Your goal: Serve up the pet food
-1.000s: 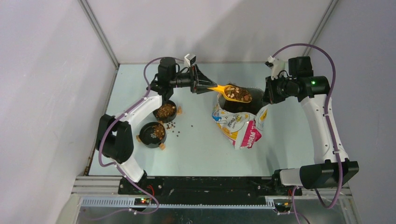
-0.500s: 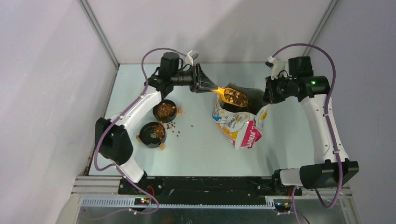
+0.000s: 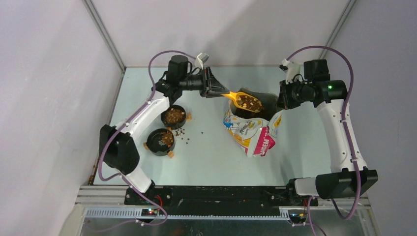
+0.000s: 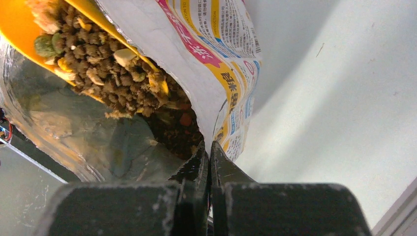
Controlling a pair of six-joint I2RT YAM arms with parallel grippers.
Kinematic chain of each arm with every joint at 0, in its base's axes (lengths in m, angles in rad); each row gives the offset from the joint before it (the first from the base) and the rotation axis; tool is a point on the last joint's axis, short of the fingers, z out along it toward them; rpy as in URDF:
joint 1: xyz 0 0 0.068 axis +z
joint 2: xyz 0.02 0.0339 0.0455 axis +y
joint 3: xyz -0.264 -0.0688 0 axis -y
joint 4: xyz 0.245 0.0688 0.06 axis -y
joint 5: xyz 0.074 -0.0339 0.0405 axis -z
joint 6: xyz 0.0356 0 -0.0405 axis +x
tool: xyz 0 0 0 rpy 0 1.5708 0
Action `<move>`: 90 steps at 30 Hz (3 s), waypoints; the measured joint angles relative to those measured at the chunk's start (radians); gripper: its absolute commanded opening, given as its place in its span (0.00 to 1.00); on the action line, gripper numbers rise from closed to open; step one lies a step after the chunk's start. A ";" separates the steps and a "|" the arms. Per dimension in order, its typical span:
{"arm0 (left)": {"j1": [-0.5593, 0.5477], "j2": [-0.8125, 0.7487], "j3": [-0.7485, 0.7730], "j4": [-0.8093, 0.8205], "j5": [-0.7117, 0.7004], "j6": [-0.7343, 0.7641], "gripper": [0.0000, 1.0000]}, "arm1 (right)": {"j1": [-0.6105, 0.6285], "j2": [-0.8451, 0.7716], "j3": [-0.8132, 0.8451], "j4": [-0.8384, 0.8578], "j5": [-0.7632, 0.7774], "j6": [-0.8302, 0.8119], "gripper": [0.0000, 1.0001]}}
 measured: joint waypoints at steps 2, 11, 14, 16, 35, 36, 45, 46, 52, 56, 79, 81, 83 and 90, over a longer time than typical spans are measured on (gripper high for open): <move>-0.005 -0.011 0.005 0.012 0.006 0.001 0.00 | 0.000 0.000 0.000 0.000 0.000 0.000 0.00; 0.011 -0.007 -0.237 0.369 0.063 -0.331 0.00 | 0.000 0.000 0.000 0.001 0.001 0.000 0.00; 0.020 -0.003 -0.259 0.481 0.076 -0.425 0.00 | 0.000 0.000 0.000 0.000 0.000 0.000 0.00; 0.020 0.000 -0.272 0.587 0.085 -0.494 0.00 | 0.000 0.000 0.000 0.000 0.000 0.000 0.00; 0.002 0.175 -0.367 1.275 0.054 -0.946 0.00 | -0.005 0.000 -0.002 0.002 0.000 0.000 0.00; 0.000 0.180 -0.366 1.290 0.053 -0.955 0.00 | -0.006 0.000 -0.002 0.002 0.000 0.000 0.00; 0.016 0.175 -0.352 1.342 0.076 -0.970 0.00 | -0.007 0.000 -0.002 0.002 0.000 0.000 0.00; 0.027 0.166 -0.352 1.341 0.082 -0.970 0.00 | -0.008 0.000 -0.002 0.002 0.000 0.000 0.00; 0.137 0.050 -0.401 1.321 0.099 -0.955 0.00 | -0.008 0.000 -0.002 0.002 -0.002 0.000 0.00; 0.193 -0.011 -0.430 1.290 0.112 -0.934 0.00 | -0.009 0.000 -0.002 0.001 -0.008 0.000 0.00; 0.569 -0.293 -0.796 1.157 0.187 -0.872 0.00 | -0.013 0.006 -0.001 0.000 -0.027 -0.006 0.00; 0.613 -0.326 -0.822 1.159 0.189 -0.870 0.00 | -0.013 0.006 -0.001 0.000 -0.027 -0.006 0.00; 0.655 -0.364 -0.854 1.161 0.195 -0.863 0.00 | -0.013 0.006 -0.001 0.000 -0.027 -0.006 0.00; 0.796 -0.452 -0.979 1.159 0.235 -0.837 0.00 | -0.013 0.006 -0.001 0.000 -0.031 -0.006 0.00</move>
